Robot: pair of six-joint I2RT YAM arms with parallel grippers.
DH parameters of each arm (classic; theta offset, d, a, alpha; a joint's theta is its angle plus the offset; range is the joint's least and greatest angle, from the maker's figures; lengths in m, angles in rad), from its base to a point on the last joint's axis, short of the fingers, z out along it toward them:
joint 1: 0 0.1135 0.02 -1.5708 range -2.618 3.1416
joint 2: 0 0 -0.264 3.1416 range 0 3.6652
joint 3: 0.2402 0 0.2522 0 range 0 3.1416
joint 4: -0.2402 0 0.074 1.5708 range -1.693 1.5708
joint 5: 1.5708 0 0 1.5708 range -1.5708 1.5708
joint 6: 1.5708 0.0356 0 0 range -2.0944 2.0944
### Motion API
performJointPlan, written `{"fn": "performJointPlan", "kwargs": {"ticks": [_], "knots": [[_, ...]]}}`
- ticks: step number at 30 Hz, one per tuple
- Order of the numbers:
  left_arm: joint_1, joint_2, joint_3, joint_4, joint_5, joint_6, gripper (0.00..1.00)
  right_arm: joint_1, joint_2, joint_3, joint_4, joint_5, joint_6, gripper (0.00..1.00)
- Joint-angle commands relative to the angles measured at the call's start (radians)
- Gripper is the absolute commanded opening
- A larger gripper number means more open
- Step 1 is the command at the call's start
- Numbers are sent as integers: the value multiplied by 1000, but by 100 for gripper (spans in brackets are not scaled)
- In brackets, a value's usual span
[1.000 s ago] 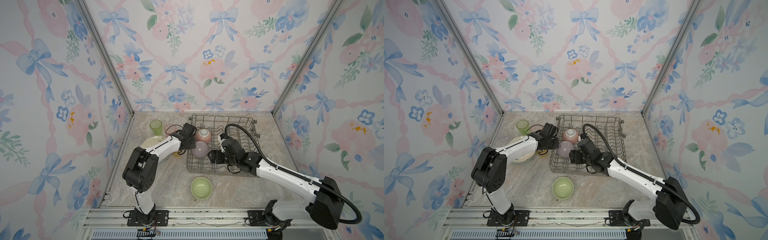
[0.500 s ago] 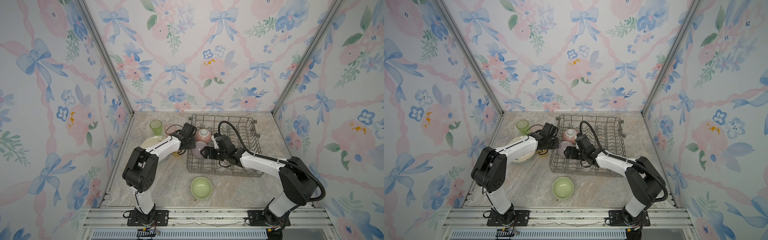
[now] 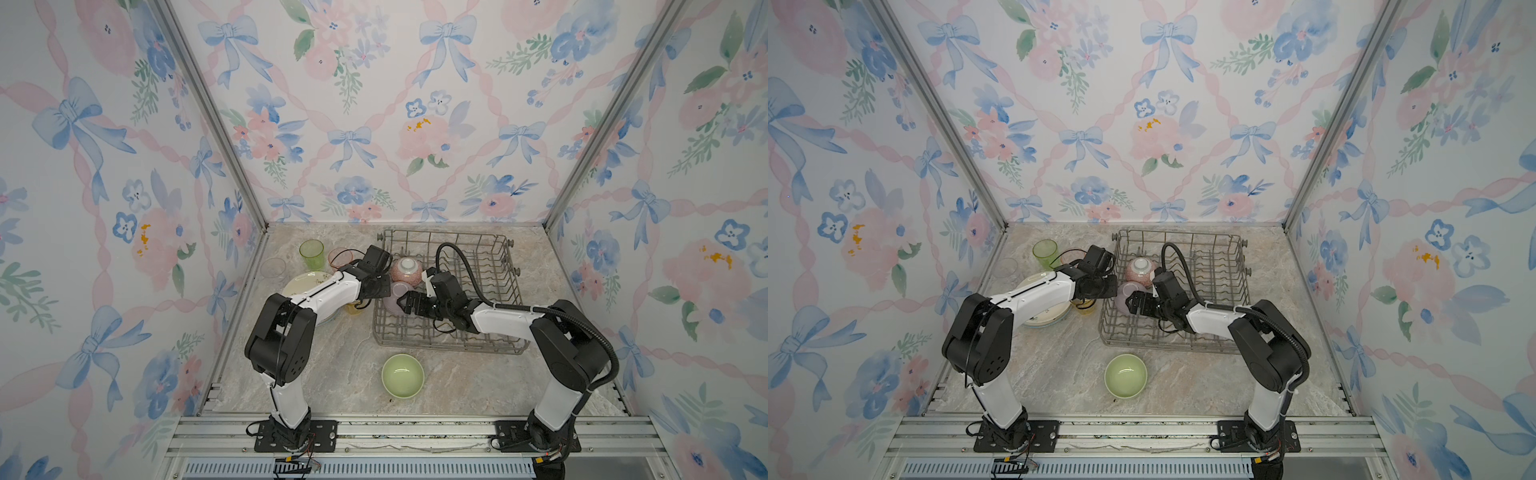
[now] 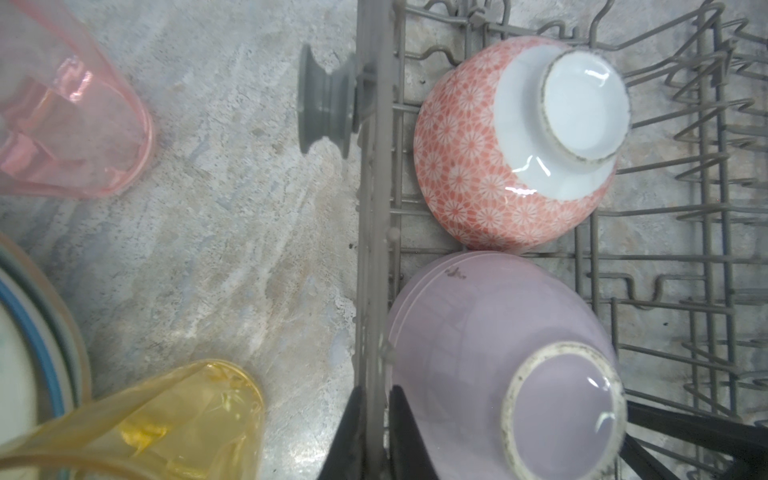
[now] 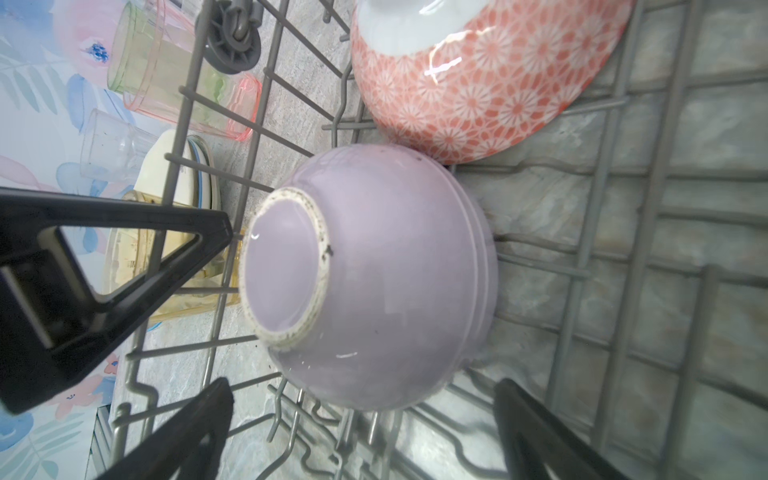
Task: Unload the mixed dishes from the dish rack
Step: 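Move the right gripper back over the lilac bowl in the rack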
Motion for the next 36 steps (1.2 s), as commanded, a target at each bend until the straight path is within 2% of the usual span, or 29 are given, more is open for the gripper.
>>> {"fn": "performJointPlan", "kwargs": {"ticks": [1,8,27,31,36], "knots": [[-7,7,14,37,78,0,12,-15,37,-21,114,-16,31,98],[-7,11,5,38,80,1,11,-26,78,-42,252,-24,74,97],[-6,28,1,37,103,7,10,-25,76,-13,415,-56,52,97],[-7,25,-3,36,103,10,10,-27,77,8,388,-57,43,97],[-6,11,-3,36,105,8,14,-30,63,-26,415,-49,57,97]]}}
